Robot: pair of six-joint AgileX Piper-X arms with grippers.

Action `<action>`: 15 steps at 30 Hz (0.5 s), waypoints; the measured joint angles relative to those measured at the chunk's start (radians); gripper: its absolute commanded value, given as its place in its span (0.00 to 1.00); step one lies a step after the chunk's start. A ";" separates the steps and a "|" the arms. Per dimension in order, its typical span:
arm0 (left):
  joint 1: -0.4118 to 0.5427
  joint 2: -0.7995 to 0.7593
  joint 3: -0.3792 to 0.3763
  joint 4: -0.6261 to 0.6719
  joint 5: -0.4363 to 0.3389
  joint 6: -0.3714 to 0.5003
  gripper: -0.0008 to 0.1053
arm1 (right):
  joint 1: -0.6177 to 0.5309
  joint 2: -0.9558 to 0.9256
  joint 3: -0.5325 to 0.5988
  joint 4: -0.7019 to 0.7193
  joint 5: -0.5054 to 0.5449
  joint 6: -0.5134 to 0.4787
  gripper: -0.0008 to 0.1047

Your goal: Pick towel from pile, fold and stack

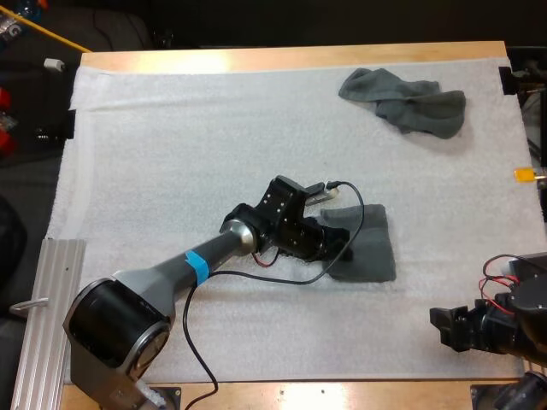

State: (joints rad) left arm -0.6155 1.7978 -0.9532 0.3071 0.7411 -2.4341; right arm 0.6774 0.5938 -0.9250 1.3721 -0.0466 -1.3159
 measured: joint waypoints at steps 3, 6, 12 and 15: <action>0.027 -0.020 0.000 0.072 -0.028 0.070 0.01 | 0.000 0.000 0.000 0.000 0.000 0.000 0.67; 0.090 -0.051 -0.001 0.160 -0.064 0.164 0.01 | 0.000 0.000 0.000 0.000 0.000 0.000 0.67; 0.286 -0.119 -0.001 0.361 -0.187 0.388 0.01 | 0.000 0.000 0.000 0.000 0.000 0.000 0.67; 0.395 -0.142 -0.001 0.465 -0.284 0.508 0.01 | 0.000 0.000 0.000 0.000 0.000 0.000 0.67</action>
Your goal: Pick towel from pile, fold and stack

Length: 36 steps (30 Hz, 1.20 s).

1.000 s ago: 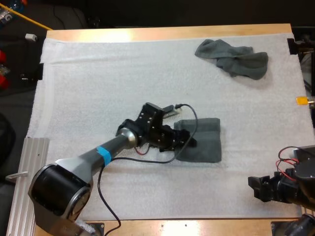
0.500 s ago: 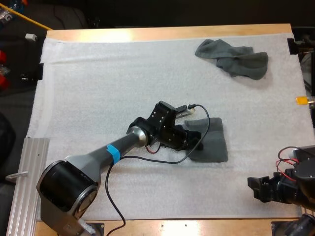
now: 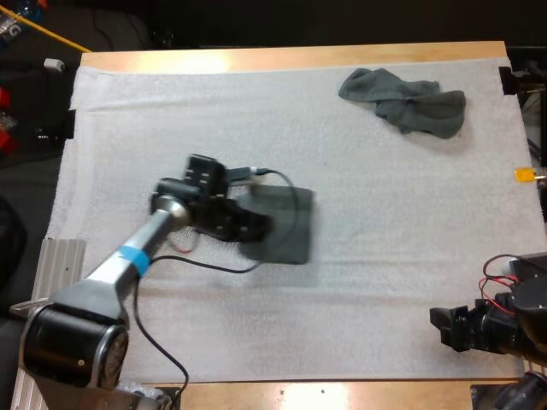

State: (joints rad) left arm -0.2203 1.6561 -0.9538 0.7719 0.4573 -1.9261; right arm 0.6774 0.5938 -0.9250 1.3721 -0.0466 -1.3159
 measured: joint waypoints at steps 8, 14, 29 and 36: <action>0.231 -0.019 -0.005 0.174 -0.270 0.240 0.01 | 0.000 0.000 0.000 0.000 0.000 0.000 0.67; 0.349 -0.019 -0.016 0.203 -0.403 0.265 0.01 | 0.000 0.000 0.000 0.000 -0.009 0.000 0.67; 0.401 -0.021 -0.028 0.232 -0.535 0.264 0.10 | 0.000 0.000 0.000 0.000 -0.009 0.000 0.67; 0.401 -0.033 -0.050 0.249 -0.606 0.270 0.68 | 0.000 0.000 0.000 0.000 -0.009 0.000 0.67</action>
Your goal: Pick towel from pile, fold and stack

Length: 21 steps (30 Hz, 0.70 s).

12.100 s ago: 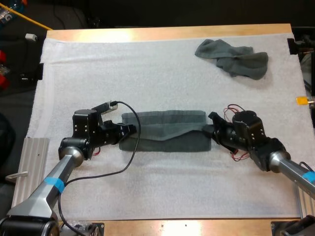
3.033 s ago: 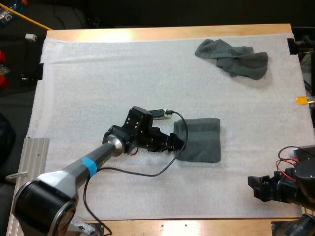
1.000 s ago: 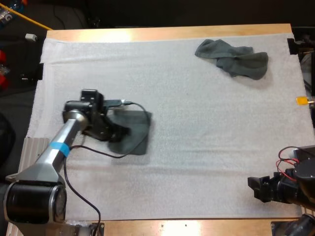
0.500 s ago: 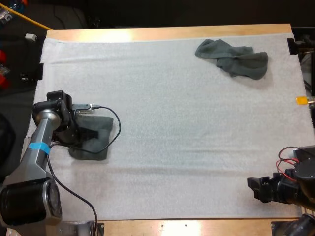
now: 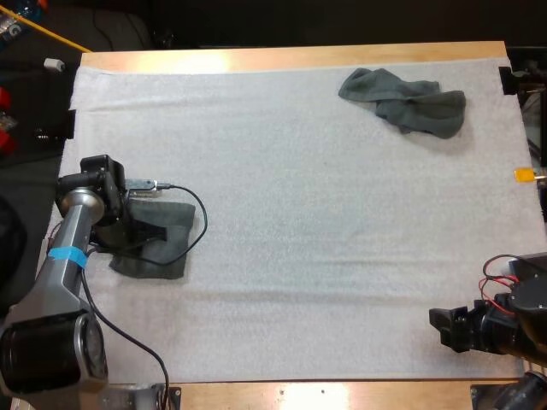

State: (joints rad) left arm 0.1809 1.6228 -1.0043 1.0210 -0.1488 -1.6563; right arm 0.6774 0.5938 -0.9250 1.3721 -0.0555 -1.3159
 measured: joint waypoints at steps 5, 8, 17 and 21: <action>0.000 -0.052 -0.051 0.010 -0.056 0.001 0.55 | 0.000 0.000 0.000 0.000 0.000 0.000 0.67; 0.000 -0.101 -0.073 0.020 0.000 0.001 0.55 | 0.000 0.000 0.000 0.000 0.000 0.000 0.67; 0.000 -0.150 -0.072 0.020 0.274 0.001 0.55 | 0.000 0.000 0.000 0.000 0.000 0.000 0.67; 0.001 -0.144 -0.036 0.025 0.273 0.001 0.55 | 0.000 0.000 0.000 0.000 0.000 0.000 0.67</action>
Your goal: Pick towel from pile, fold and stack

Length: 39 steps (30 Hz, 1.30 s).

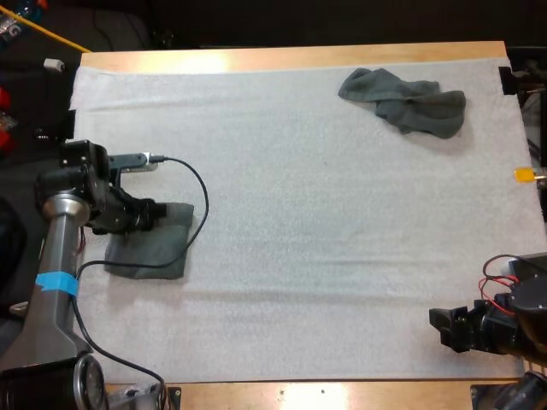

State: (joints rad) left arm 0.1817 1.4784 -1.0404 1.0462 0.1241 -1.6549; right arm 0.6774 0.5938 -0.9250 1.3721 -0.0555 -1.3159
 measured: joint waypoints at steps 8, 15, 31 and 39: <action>0.002 0.081 0.080 0.002 -0.057 0.006 0.55 | 0.000 0.000 0.000 0.000 0.000 0.000 0.67; 0.002 0.148 0.088 0.002 -0.059 0.006 0.55 | 0.000 0.000 0.000 0.000 0.000 0.000 0.67; 0.002 0.143 -0.080 -0.072 0.060 -0.011 0.55 | 0.000 0.000 0.000 0.000 0.000 0.000 0.67; 0.002 0.181 -0.090 -0.164 0.069 -0.058 0.55 | 0.000 0.000 0.000 -0.003 -0.011 0.004 0.67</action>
State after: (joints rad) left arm 0.1835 1.6591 -1.1302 0.8821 0.1932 -1.7134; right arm 0.6774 0.5938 -0.9250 1.3691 -0.0670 -1.3118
